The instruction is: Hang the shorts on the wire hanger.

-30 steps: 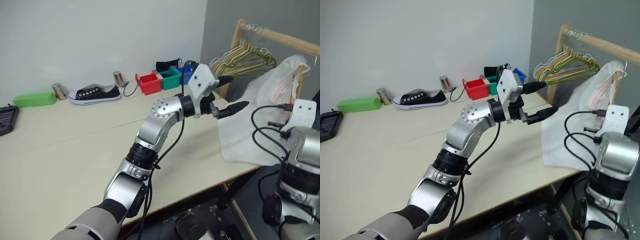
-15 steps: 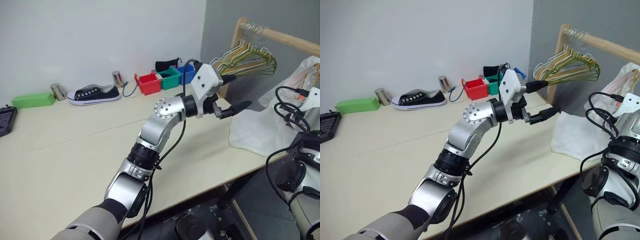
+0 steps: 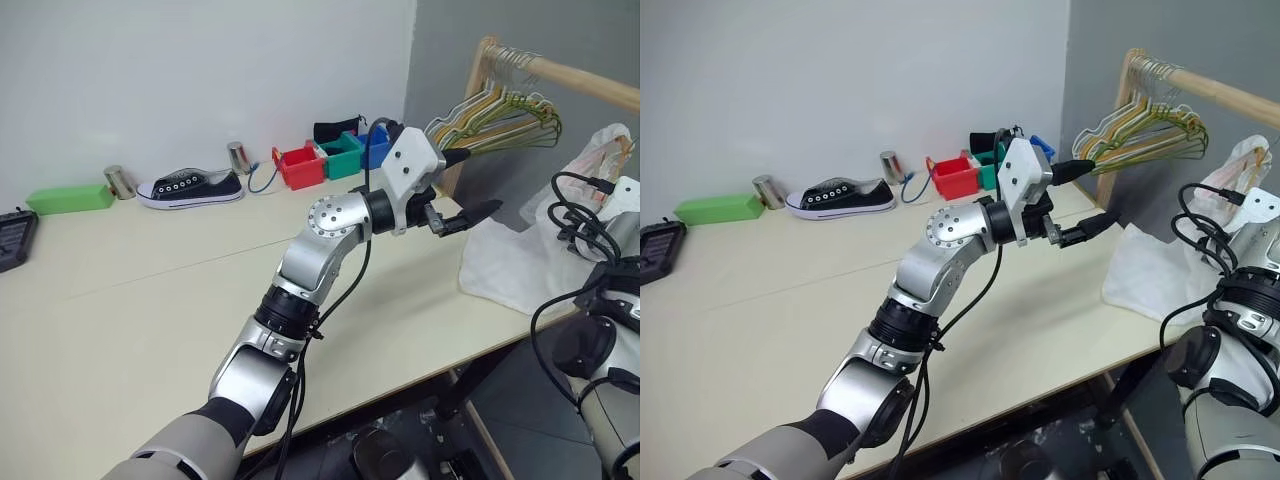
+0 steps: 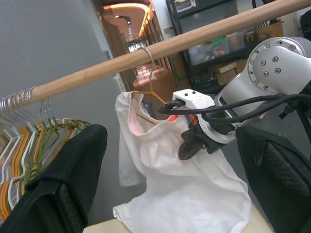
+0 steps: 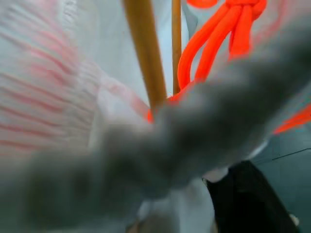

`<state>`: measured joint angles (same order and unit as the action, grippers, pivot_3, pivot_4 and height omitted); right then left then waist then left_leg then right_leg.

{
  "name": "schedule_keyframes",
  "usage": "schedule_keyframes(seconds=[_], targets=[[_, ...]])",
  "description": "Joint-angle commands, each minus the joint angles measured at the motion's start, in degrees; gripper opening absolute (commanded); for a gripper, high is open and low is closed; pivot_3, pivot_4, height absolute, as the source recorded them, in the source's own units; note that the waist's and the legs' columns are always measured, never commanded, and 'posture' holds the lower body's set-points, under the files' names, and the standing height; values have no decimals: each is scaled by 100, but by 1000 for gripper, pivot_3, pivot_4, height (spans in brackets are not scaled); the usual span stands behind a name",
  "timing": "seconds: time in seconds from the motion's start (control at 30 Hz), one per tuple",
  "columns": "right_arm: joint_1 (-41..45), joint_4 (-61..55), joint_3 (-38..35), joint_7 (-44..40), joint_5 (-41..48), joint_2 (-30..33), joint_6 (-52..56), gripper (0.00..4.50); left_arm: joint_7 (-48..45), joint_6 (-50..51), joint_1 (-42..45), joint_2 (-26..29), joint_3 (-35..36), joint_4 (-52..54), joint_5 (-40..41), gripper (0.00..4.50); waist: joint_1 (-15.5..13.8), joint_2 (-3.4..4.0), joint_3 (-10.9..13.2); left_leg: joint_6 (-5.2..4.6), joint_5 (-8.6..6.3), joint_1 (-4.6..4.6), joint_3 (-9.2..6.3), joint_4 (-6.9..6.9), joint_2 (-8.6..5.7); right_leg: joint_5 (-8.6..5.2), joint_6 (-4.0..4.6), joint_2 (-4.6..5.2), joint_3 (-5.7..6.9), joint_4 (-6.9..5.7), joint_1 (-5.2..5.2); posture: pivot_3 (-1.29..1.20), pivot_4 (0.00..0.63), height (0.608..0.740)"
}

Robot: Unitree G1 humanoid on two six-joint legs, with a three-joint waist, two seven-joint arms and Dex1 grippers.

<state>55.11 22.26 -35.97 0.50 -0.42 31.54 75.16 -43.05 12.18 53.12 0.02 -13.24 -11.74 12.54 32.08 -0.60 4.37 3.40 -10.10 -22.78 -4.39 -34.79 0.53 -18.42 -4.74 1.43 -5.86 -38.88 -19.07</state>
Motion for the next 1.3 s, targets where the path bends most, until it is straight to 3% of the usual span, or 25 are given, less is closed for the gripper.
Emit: schedule_keyframes(seconds=[0.03,0.27,0.3,0.53,0.8,1.03,1.13,1.3], targets=[[-125,-762,467,-83,57,177,67,2819,46,-42,79,11,26,228,-27,4500,-21,0,0,0,0,0,0,0,0,0,0,0,-1,0,0,-417,6,740],[-220,-2415,870,-7,-35,211,1228,4425,-17,-7,12,121,63,293,7,4500,-63,1,1,1,0,-3,-1,3,2,-3,2,0,0,2,-4,-426,11,740],[-226,-2684,927,-26,-39,220,1458,4491,-24,0,-1,140,63,304,10,4500,-64,1,1,1,0,-2,-1,4,2,-4,3,0,0,1,-6,-426,11,740],[-343,-4120,1324,-74,33,106,1734,4491,-129,94,-205,457,125,480,70,4500,-52,1,1,1,-1,-3,-2,13,4,-7,6,0,-1,3,-11,-442,10,740],[-146,-4700,1687,27,92,-439,1734,4491,-17,604,-847,1152,418,1252,171,4500,-32,4,-1,1,0,-2,-6,29,10,-7,6,-4,2,2,-17,-409,3,740],[-81,-5035,2476,-41,163,-138,1734,4491,337,920,-1317,1634,797,1745,137,4500,-269,3,0,0,0,-11,-13,31,8,-8,6,-4,6,0,-22,-366,9,740],[74,-5287,3057,-157,337,-476,1703,4491,676,1033,-1536,1773,966,1907,11,4500,-318,3,0,0,0,-9,-12,33,10,-10,8,-5,4,1,-25,-344,10,740],[-697,-5187,3516,-269,569,-1722,409,4491,1503,1442,-2132,1855,1285,2342,-206,4500,-483,-9,-5,0,0,-2,-32,48,24,-9,8,-25,13,-6,-26,-271,14,740]])
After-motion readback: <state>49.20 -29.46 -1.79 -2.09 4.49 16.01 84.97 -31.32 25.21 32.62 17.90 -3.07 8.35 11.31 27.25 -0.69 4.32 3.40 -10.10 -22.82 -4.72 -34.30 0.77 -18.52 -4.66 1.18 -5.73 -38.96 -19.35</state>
